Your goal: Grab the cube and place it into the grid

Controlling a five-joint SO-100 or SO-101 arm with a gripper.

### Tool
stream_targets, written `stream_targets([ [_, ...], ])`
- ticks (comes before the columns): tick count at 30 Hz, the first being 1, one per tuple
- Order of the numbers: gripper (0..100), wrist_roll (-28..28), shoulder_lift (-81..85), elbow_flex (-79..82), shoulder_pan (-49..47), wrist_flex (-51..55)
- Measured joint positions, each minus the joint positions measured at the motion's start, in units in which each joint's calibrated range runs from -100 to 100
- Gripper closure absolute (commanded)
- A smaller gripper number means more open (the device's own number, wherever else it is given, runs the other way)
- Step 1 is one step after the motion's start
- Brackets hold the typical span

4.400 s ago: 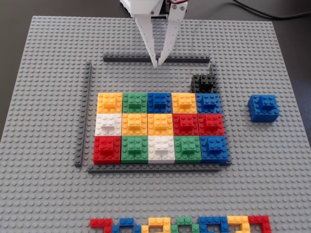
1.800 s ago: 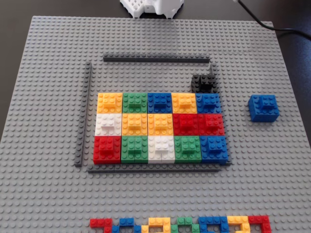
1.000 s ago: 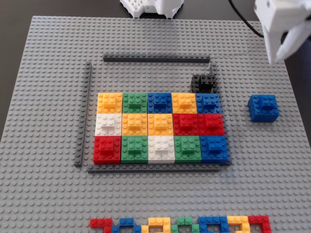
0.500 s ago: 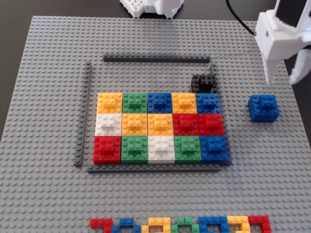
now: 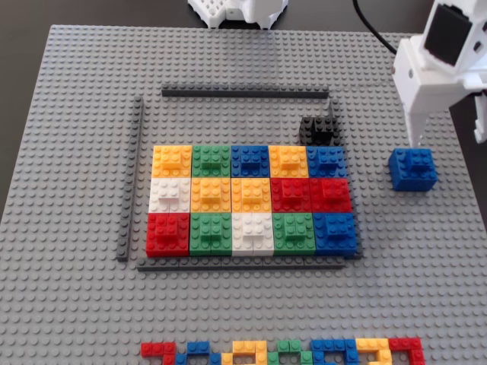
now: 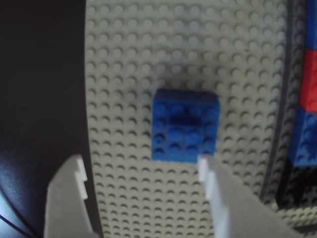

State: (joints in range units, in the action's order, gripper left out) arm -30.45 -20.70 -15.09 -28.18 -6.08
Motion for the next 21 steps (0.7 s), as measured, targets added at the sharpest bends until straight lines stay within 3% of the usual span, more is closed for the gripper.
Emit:
stream_targets([
  [21, 72, 0.00, -1.87, 2.38, 0.95, -2.05],
])
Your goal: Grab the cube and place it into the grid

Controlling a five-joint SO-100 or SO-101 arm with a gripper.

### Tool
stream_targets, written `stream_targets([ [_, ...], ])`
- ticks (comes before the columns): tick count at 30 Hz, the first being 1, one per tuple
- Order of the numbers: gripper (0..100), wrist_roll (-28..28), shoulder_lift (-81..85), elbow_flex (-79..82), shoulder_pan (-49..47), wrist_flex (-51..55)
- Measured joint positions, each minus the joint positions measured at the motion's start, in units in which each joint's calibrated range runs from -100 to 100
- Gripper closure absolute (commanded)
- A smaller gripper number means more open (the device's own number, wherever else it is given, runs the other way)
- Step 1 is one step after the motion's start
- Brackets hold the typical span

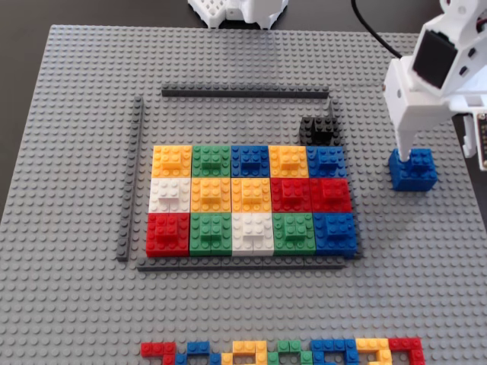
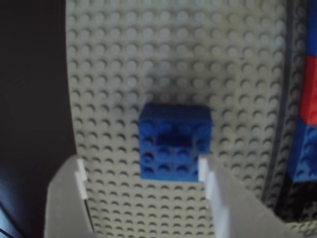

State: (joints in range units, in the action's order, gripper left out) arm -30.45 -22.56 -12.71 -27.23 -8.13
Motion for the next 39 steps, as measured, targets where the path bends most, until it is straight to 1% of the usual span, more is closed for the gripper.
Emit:
stream_targets([
  [10, 72, 0.05, -0.51, 0.79, 0.07, -0.83],
  [12, 75, 0.10, -0.51, 1.32, 0.07, -0.98],
  [15, 82, 0.44, -0.51, 1.50, 0.07, -1.17],
  [17, 85, 0.44, -0.51, 1.50, 0.07, -1.17],
  [33, 95, 0.39, 0.00, 4.15, 0.80, -2.25],
  [39, 94, 0.39, 0.42, 4.15, 0.87, -2.30],
])
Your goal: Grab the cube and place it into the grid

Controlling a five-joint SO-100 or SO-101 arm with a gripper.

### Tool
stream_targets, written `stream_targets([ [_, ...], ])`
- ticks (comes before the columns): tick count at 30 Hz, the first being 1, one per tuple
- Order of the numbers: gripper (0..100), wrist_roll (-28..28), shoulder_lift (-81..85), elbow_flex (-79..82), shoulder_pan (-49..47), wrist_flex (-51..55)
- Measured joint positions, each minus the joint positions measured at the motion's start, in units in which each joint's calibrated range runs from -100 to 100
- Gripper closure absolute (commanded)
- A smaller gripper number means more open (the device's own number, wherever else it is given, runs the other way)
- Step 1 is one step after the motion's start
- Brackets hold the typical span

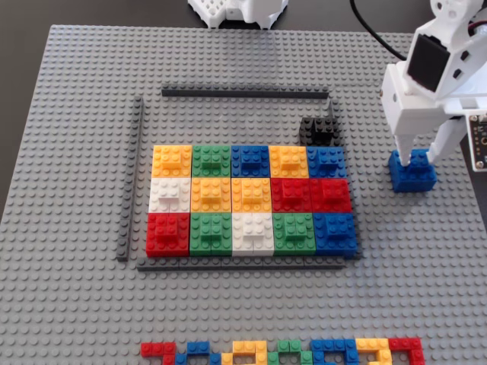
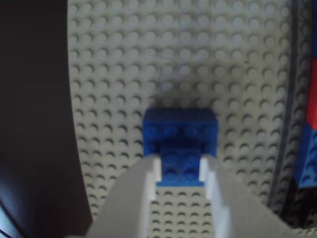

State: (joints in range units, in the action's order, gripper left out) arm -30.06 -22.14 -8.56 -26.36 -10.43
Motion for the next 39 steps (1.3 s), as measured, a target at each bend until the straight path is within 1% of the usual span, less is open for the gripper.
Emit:
stream_targets([
  [5, 96, 0.05, 0.68, 0.18, 0.00, 0.29],
  [12, 96, -0.93, 3.90, 0.35, 0.58, 3.37],
  [26, 98, -2.69, 20.27, 0.62, 0.66, 10.70],
  [39, 98, -7.37, 38.85, 17.03, 9.77, 11.09],
])
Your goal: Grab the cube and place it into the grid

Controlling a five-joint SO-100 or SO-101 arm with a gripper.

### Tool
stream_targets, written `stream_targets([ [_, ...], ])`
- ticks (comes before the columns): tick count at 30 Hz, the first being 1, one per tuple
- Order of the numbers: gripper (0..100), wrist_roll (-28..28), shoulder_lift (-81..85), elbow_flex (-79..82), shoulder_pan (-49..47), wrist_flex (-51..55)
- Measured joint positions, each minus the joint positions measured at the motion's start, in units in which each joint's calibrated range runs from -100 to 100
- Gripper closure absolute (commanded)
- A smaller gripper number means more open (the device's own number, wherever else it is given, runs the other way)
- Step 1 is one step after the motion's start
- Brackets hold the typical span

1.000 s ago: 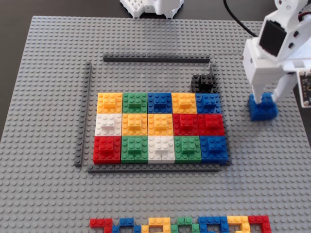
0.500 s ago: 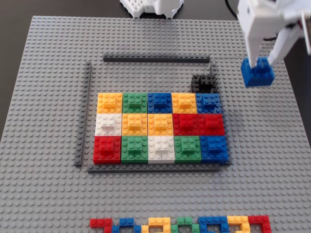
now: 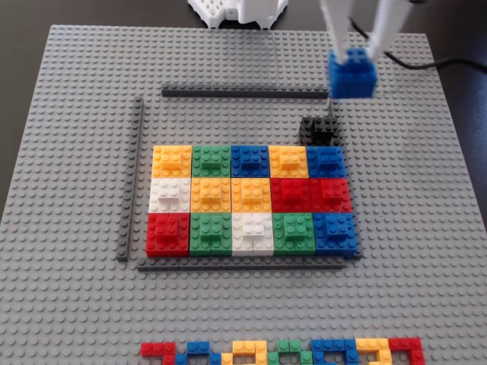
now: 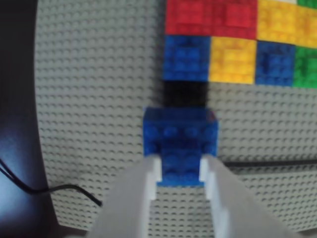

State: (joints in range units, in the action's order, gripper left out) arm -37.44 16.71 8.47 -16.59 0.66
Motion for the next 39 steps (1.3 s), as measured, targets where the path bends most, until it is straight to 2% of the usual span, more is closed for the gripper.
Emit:
stream_targets([
  [17, 98, -7.18, 10.69, 20.83, 14.51, -3.76],
  [26, 98, -6.79, 10.69, 28.24, 12.25, -7.96],
  [39, 98, -6.01, 4.83, 29.83, 11.16, -12.11],
])
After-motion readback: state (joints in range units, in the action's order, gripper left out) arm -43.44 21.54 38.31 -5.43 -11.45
